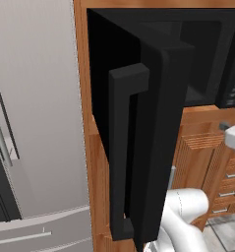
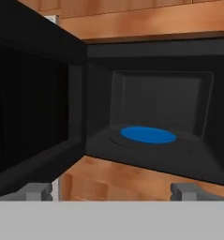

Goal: Pick the kebab skewer from the counter and place it in the microwave. Then turn on the microwave.

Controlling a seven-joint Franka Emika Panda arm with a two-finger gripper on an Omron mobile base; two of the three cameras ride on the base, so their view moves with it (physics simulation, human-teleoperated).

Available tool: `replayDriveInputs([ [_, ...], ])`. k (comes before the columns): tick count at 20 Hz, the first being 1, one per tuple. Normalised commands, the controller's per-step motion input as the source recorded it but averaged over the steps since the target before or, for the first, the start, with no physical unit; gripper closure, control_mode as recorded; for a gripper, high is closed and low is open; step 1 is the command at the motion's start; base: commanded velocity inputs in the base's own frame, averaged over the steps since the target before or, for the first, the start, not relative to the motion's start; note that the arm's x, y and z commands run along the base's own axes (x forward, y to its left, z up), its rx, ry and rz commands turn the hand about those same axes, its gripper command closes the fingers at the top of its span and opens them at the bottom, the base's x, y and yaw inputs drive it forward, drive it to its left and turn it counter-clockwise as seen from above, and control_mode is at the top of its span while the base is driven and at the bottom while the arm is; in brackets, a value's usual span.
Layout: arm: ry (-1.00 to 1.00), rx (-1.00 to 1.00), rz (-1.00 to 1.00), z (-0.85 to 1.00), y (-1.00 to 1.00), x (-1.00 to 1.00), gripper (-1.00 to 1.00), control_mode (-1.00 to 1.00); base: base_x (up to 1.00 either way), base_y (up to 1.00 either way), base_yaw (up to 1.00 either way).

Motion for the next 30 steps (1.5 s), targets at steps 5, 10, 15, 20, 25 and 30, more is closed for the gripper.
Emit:
replayDriveInputs([
  [5,0.0,0.0,-0.27,0.0,-0.15,0.0,-1.0,-1.0,0.0,0.0,0.0],
  [10,0.0,-0.02,-0.2,-0.01,-0.16,0.0,-1.0,-1.0,0.0,0.0,0.0],
  [15,0.01,-0.03,-0.13,-0.01,-0.08,0.0,-1.0,-1.0,0.0,0.0,0.0],
  [20,0.02,0.0,-0.06,-0.02,-0.13,0.0,-1.0,1.0,-0.01,-0.04,0.0],
  [25,0.0,0.0,0.0,0.0,0.0,0.0,-1.0,1.0,-0.17,-0.47,-0.01],
  [30,0.0,0.0,0.0,0.0,0.0,0.0,-1.0,1.0,-0.2,-0.65,-0.02],
])
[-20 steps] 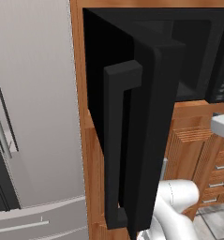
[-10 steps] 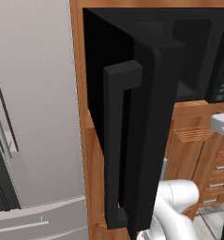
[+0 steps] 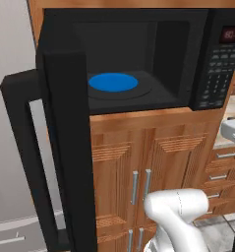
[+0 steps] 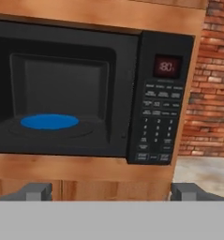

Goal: Pick the kebab skewer from the counter and place it in the microwave. Then turn on the microwave.

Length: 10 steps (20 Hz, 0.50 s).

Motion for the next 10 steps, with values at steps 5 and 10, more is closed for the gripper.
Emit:
replayDriveInputs([
  [5,0.0,0.0,0.0,0.0,0.0,0.0,-1.0,1.0,-0.14,-0.74,0.0],
  [10,0.0,0.0,0.0,0.0,0.0,0.0,-1.0,1.0,-0.12,-0.75,0.0],
])
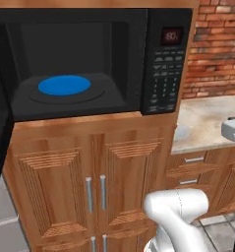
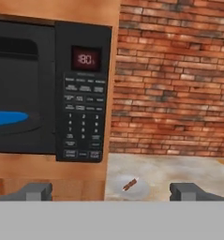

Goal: Pick the kebab skewer from the counter and place it in the microwave. Then turn on the microwave.

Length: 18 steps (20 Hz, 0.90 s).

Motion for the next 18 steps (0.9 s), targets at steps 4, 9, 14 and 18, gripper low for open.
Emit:
replayDriveInputs([
  [4,0.0,0.0,0.0,0.0,0.0,0.0,-1.0,1.0,-0.01,-0.71,0.0],
  [9,0.0,0.0,0.0,0.0,0.0,0.0,-1.0,1.0,0.0,-0.63,0.0],
  [14,0.0,0.0,0.0,0.0,0.0,0.0,-1.0,1.0,0.08,-0.52,0.0],
  [18,0.0,0.0,0.0,0.0,0.0,0.0,-1.0,1.0,0.33,-0.32,0.0],
])
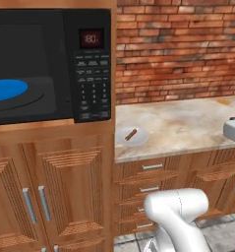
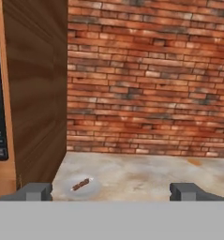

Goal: Pick the kebab skewer from the counter and place it in the microwave. Then turn on the microwave.

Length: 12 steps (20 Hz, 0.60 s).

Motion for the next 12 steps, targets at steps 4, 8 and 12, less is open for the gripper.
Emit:
replayDriveInputs([
  [4,0.0,0.0,0.0,0.0,0.0,0.0,-1.0,1.0,0.59,-0.08,0.0],
  [8,0.0,0.0,0.0,0.0,0.0,0.0,-1.0,1.0,0.64,-0.09,0.0],
  [12,0.0,0.0,0.0,0.0,0.0,0.0,-1.0,1.0,0.37,-0.05,0.0],
])
